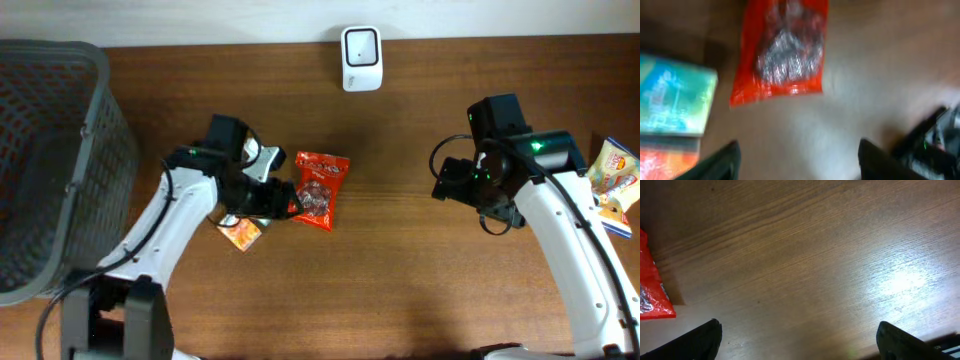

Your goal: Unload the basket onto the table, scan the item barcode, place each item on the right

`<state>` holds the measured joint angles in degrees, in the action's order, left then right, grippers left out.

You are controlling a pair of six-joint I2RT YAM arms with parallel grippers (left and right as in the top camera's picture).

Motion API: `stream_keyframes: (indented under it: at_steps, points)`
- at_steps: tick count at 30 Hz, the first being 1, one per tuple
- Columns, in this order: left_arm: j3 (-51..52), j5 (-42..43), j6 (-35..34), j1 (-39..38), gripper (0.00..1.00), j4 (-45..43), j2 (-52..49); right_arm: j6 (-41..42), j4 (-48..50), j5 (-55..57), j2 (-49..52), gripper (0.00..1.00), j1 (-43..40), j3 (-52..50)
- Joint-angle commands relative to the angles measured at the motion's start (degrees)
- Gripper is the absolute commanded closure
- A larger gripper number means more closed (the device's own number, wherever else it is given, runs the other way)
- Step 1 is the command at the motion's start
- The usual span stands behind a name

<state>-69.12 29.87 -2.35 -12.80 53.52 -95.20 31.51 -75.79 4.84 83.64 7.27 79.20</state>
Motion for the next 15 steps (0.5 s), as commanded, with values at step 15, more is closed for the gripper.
stream_keyframes:
  at_steps: [15]
  points:
    - [16.61,-4.55,-34.97,-1.64,0.27,-29.33,-3.26,0.5,-0.2,-0.13,0.07,0.01,-0.22,-0.13]
